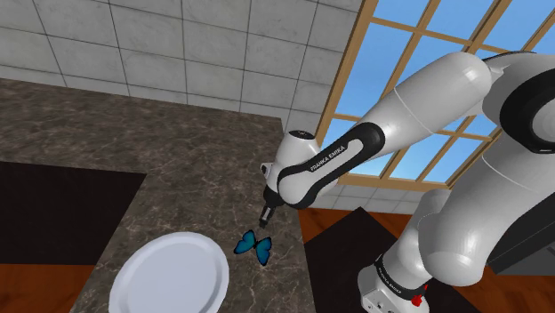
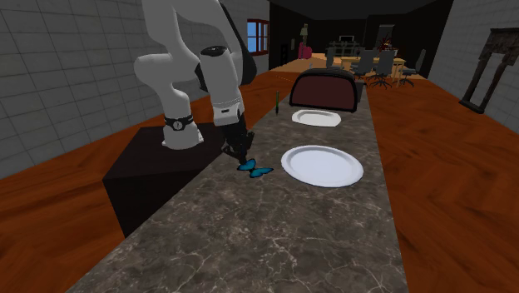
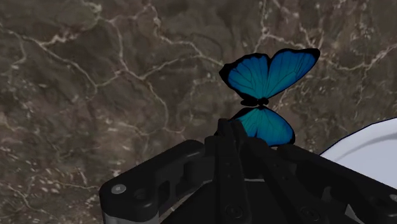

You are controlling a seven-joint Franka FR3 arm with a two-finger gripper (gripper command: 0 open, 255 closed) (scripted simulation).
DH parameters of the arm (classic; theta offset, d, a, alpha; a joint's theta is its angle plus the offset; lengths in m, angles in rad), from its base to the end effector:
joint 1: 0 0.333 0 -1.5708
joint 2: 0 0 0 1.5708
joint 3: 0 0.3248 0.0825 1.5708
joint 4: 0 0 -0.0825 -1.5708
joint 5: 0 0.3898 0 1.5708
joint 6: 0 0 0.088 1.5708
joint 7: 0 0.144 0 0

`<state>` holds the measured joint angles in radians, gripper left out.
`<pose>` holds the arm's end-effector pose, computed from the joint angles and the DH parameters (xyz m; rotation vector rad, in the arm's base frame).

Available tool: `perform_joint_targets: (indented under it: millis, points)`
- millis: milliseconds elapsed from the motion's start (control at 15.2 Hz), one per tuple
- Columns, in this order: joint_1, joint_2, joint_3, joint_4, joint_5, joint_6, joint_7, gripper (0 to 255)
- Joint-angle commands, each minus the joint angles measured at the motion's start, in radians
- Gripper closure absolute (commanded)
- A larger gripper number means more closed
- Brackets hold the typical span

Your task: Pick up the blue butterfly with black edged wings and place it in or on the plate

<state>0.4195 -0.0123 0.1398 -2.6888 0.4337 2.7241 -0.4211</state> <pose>0.3610 0.2148 0.2068 -2.8296 -0.8553 -0.0505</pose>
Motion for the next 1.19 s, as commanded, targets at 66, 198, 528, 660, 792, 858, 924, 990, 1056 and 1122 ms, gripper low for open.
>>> perform_joint_targets:
  millis: [66, 198, 528, 660, 792, 858, 924, 990, 1056, 1122]
  points:
    - [0.0, 0.0, 0.0, 0.0, 0.0, 0.0, 0.0, 255]
    - [0.0, 0.0, 0.0, 0.0, 0.0, 0.0, 0.0, 255]
    - [0.005, -0.031, 0.124, -0.073, -0.378, 0.027, 1.16, 0]
    - [0.012, 0.013, 0.184, -0.018, -0.509, -0.058, 1.689, 0]
    - [0.017, 0.031, 0.177, -0.017, -0.526, -0.044, 1.708, 0]
    - [0.016, 0.048, 0.174, -0.017, -0.541, -0.028, 1.72, 0]
    - [0.016, 0.065, 0.17, -0.017, -0.558, -0.012, 1.731, 0]
    - [0.016, 0.083, 0.166, -0.016, -0.575, 0.004, 1.744, 0]
    - [0.017, 0.101, 0.16, -0.016, -0.594, 0.019, 1.757, 0]
    - [0.019, 0.119, 0.154, -0.014, -0.613, 0.034, 1.771, 0]
